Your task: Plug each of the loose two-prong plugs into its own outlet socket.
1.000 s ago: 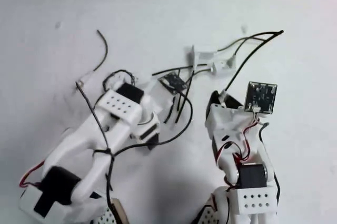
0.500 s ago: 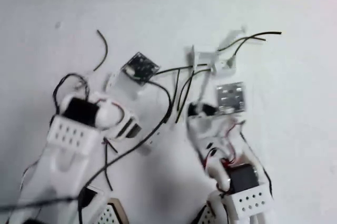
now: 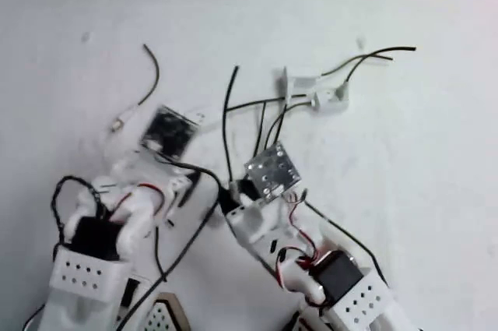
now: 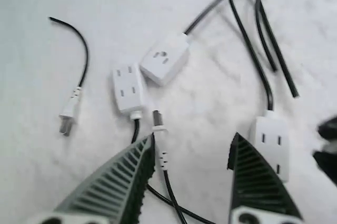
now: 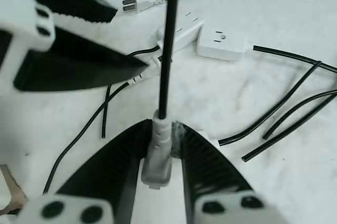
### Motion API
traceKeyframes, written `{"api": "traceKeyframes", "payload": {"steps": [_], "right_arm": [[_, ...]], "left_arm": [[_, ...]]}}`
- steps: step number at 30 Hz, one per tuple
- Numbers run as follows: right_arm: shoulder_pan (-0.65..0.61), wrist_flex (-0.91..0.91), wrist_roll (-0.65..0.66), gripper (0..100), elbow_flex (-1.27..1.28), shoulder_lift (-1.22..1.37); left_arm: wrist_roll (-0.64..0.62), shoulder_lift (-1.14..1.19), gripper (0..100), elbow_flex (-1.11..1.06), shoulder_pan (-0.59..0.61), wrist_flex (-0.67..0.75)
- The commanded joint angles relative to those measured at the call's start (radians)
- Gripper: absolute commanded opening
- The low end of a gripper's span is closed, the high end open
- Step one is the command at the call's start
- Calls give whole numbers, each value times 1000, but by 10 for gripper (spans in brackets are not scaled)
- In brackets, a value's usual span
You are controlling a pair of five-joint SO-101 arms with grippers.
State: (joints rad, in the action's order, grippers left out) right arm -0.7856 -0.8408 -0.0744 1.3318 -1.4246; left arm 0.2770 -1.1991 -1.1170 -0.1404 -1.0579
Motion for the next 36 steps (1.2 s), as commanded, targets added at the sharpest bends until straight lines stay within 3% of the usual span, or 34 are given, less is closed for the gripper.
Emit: {"api": "traceKeyframes", "payload": {"steps": [1, 7, 24, 36], "right_arm": [[-58, -5, 11, 19, -11, -16], [-133, -5, 11, 19, -11, -16], [-131, -1, 11, 19, -5, -7], [-131, 41, 11, 19, 43, -15]], "left_arm": [[-55, -31, 229, -5, 108, 72], [-49, -35, 229, -34, 91, 74], [-48, -36, 229, -15, -140, -34], [-48, -36, 229, 25, -240, -98]]}}
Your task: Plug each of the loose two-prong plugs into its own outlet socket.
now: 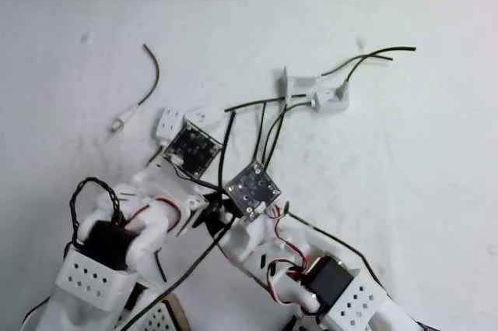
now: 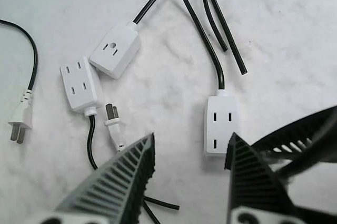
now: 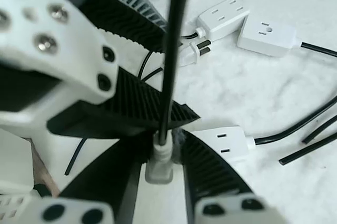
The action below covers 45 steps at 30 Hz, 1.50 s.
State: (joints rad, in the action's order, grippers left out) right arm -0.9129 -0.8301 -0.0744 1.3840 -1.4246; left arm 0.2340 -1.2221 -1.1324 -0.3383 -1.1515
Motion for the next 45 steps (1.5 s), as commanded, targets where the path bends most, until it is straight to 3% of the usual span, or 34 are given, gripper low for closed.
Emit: {"api": "traceKeyframes", "payload": {"steps": [1, 7, 13, 19, 27, 31, 35, 45], "right_arm": [[-4, 30, 11, 19, -9, -15], [16, 28, 11, 19, -8, -10], [168, 50, 58, 19, 0, -10], [159, 50, 95, 19, 35, -15], [159, 142, 124, 19, 95, -7], [159, 266, 203, 19, 155, -7], [145, 282, 209, 19, 155, -5], [62, 294, 209, 19, 64, 143]], "left_arm": [[-5, -13, 229, 38, -44, -5], [-5, -13, 229, 43, -4, -2], [-14, -13, 229, 35, 294, 104], [-64, -13, 229, 6, 424, 176], [-34, -13, 231, -23, 647, 146], [15, -13, 230, -117, 665, 172], [21, -13, 230, -218, 668, 281], [21, -13, 230, -221, 665, 273]]}}
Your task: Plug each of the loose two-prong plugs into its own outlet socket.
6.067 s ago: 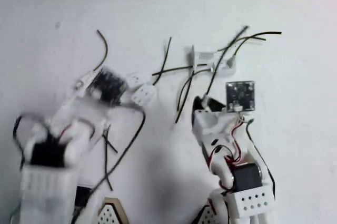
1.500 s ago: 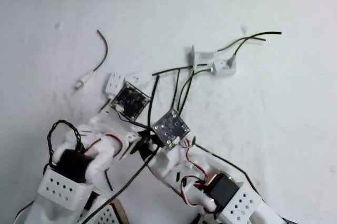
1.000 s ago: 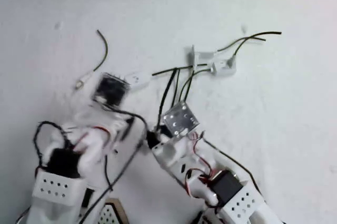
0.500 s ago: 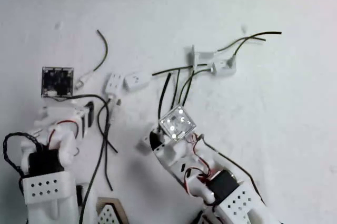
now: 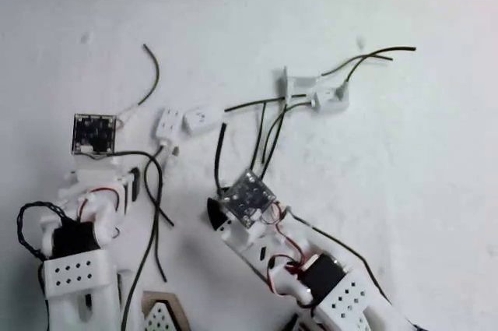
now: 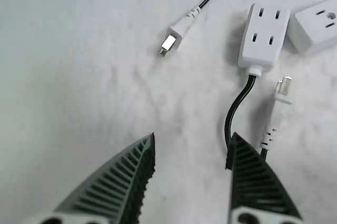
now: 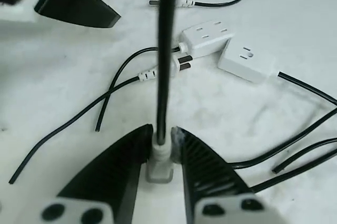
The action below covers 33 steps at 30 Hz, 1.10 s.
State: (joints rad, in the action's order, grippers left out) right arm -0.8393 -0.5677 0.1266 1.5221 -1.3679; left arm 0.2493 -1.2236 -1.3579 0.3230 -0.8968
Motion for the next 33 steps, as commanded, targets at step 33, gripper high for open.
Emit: {"api": "traceKeyframes", "payload": {"steps": [33], "right_arm": [[-2, 335, -2, 19, -37, 478]], "left_arm": [[6, -12, 230, 0, 8, 18]]}}
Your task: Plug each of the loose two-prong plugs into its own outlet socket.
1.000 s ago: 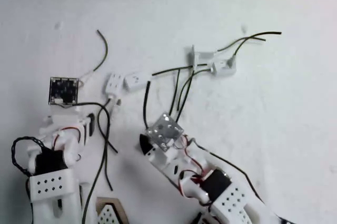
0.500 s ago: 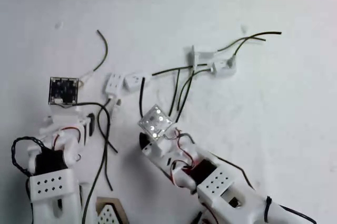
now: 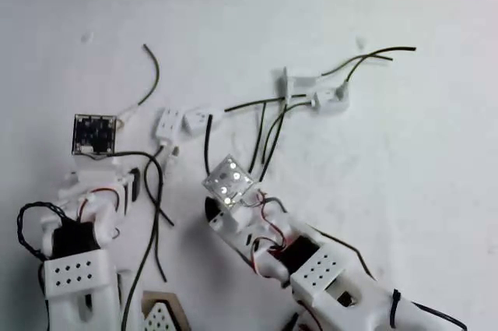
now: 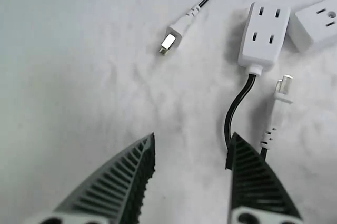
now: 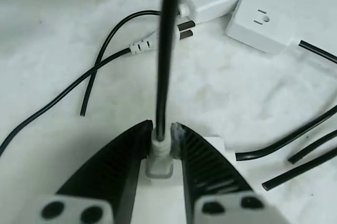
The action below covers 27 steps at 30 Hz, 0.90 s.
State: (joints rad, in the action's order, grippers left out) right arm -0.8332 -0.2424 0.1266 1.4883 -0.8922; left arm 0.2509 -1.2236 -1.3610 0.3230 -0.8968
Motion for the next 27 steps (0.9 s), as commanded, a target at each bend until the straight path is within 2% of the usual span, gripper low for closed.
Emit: {"api": "traceKeyframes", "payload": {"steps": [1, 20, 27], "right_arm": [[-8, 10, -2, 19, 0, 2], [33, 2, 11, 19, 40, 4], [35, -76, 72, 19, 5, 99]], "left_arm": [[5, -12, 230, 3, 8, 18], [5, -12, 230, 3, 8, 17], [5, -12, 230, 3, 8, 17]]}}
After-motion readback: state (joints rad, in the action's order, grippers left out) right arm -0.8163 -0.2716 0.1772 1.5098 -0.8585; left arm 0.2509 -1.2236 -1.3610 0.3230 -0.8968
